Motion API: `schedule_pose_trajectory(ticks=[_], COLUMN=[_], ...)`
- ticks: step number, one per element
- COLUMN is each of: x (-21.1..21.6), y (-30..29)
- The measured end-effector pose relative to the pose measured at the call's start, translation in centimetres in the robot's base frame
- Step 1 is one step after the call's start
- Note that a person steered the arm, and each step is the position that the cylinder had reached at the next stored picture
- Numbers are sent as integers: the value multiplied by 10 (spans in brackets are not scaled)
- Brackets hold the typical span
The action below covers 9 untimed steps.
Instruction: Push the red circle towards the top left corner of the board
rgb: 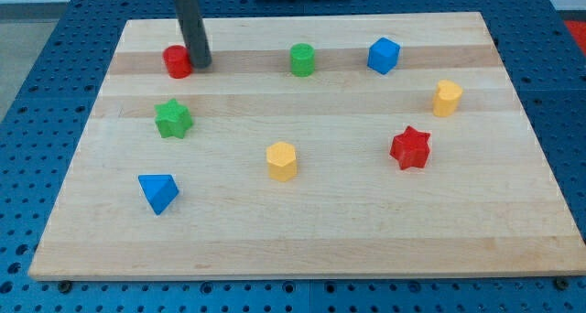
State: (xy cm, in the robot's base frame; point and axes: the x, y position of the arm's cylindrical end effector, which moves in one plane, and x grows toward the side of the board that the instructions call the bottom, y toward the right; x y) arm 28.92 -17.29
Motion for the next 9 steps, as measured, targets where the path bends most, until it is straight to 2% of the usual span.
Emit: schedule_pose_trajectory(ticks=[1,2,3,4,6,8,9], x=[14,55,47,20,35,-5,-16], y=[-2,-5,-41,-47,-30,-33,-68])
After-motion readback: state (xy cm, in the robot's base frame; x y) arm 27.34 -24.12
